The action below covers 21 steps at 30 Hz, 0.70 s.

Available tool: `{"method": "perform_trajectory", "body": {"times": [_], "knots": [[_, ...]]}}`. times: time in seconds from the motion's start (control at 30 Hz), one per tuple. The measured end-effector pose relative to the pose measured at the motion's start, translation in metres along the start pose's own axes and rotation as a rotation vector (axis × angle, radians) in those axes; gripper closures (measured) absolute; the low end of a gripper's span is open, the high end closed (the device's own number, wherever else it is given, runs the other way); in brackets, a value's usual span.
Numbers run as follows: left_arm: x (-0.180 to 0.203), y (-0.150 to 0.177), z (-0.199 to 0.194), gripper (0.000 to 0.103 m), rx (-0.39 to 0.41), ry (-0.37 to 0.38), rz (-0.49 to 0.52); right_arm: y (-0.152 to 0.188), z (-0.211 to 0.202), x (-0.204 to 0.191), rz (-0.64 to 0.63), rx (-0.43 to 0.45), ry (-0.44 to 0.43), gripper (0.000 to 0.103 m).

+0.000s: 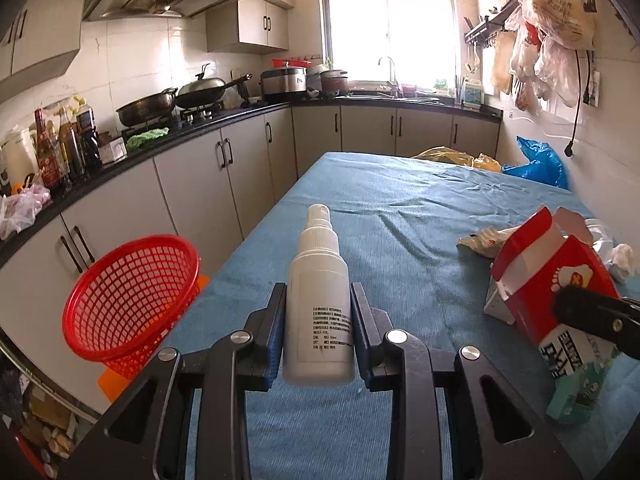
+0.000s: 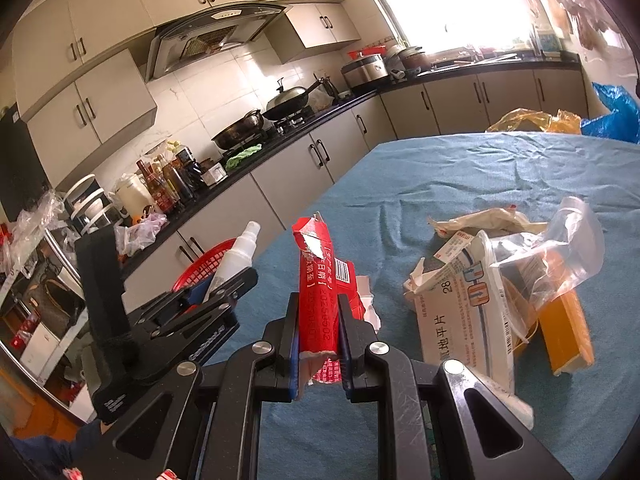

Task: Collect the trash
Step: 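Lift the spray bottle and red tube box and turn toward the red basket, then lower both held items into the red basket and open both tools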

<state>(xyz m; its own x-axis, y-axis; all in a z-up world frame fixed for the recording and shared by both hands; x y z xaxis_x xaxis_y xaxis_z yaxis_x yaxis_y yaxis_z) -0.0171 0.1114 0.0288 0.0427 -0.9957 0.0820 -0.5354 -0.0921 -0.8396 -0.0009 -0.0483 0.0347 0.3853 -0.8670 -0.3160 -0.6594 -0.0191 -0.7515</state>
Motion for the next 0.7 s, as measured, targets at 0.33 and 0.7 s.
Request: {"method": "perform_trajectory", "body": {"times": [0.33, 0.7], "knots": [[-0.028, -0.002, -0.038, 0.074, 0.021, 0.035, -0.065, 0.001, 0.002, -0.035, 0.006, -0.050, -0.058, 0.086], [-0.094, -0.011, -0.072, 0.074, 0.074, -0.003, -0.174, -0.017, 0.021, -0.093, -0.060, -0.080, -0.105, 0.086]]}}
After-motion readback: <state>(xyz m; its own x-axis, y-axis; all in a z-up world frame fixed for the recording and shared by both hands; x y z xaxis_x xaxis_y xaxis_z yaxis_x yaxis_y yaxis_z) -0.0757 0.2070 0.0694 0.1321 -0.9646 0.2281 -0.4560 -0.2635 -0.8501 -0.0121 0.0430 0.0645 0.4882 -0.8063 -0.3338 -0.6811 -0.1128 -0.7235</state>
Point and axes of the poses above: each gripper's, at about its wrist camera, not at the fingertips, and z roughly the way its jaws point, x to its right, y to its underside, the point moved 5 cm from there along z, roughly the way its jaws point, and after that the axes turned 14 degrees about y, right-handed, at the moved point
